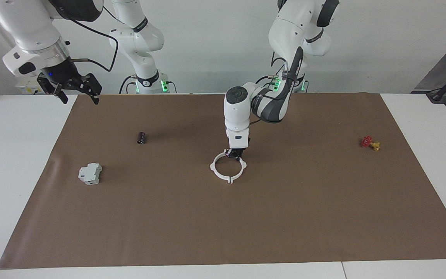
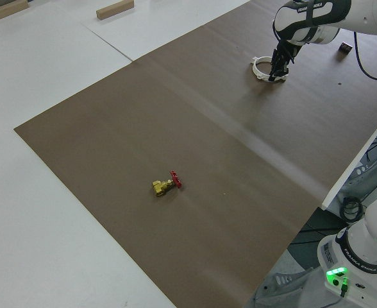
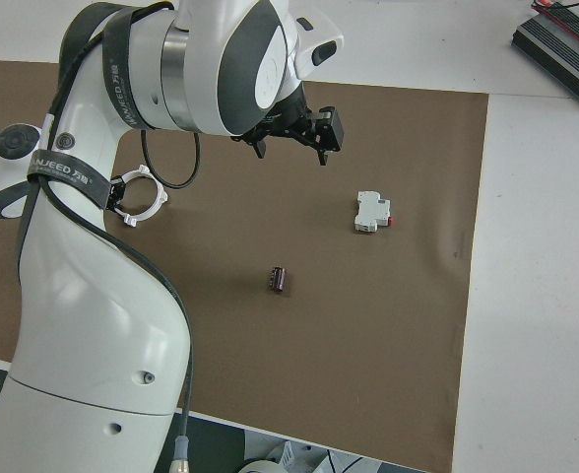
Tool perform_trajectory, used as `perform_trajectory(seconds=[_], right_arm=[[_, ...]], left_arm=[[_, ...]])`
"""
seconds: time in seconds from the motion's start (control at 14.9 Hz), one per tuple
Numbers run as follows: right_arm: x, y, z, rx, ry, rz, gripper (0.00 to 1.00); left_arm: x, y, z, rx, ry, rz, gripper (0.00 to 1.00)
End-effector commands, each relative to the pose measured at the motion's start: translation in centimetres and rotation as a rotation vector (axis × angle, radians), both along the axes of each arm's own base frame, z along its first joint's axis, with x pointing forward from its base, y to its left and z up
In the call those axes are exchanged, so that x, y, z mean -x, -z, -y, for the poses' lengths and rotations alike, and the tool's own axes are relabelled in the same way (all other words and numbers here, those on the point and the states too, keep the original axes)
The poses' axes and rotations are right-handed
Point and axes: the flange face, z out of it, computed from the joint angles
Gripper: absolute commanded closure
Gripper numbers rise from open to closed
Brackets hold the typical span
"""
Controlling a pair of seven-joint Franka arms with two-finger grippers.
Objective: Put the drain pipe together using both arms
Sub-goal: 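Align and press the held arc onto the placed arc's open ends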
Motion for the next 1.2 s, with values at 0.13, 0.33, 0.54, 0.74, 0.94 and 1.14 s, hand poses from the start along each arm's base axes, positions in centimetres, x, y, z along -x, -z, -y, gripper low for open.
perform_trajectory(seconds=[0.13,0.33,0.54,0.74,0.94,1.14], right_arm=[[0.10,0.13,0.15,-0.002,-0.023,-0.004,0.00],[0.10,0.20,0.15,-0.002,-0.023,-0.006,0.00],[0.09,0.13,0.07,-0.002,-0.025,-0.004,0.00],[0.09,0.13,0.07,-0.002,-0.025,-0.004,0.00],[0.10,0.20,0.15,-0.002,-0.023,-0.006,0.00],[0.09,0.20,0.07,-0.002,-0.025,-0.006,0.00]], left_arm=[[0.98,-0.19,0.05,-0.008,0.006,0.024,1.00],[0.92,-0.38,0.10,-0.004,0.006,0.029,1.00],[0.95,-0.31,0.07,-0.005,0.006,0.028,1.00],[0.94,-0.33,0.09,-0.004,0.006,0.029,1.00],[0.88,-0.25,0.02,-0.004,0.011,0.028,0.88],[0.85,-0.37,0.05,-0.002,0.014,0.032,0.00]])
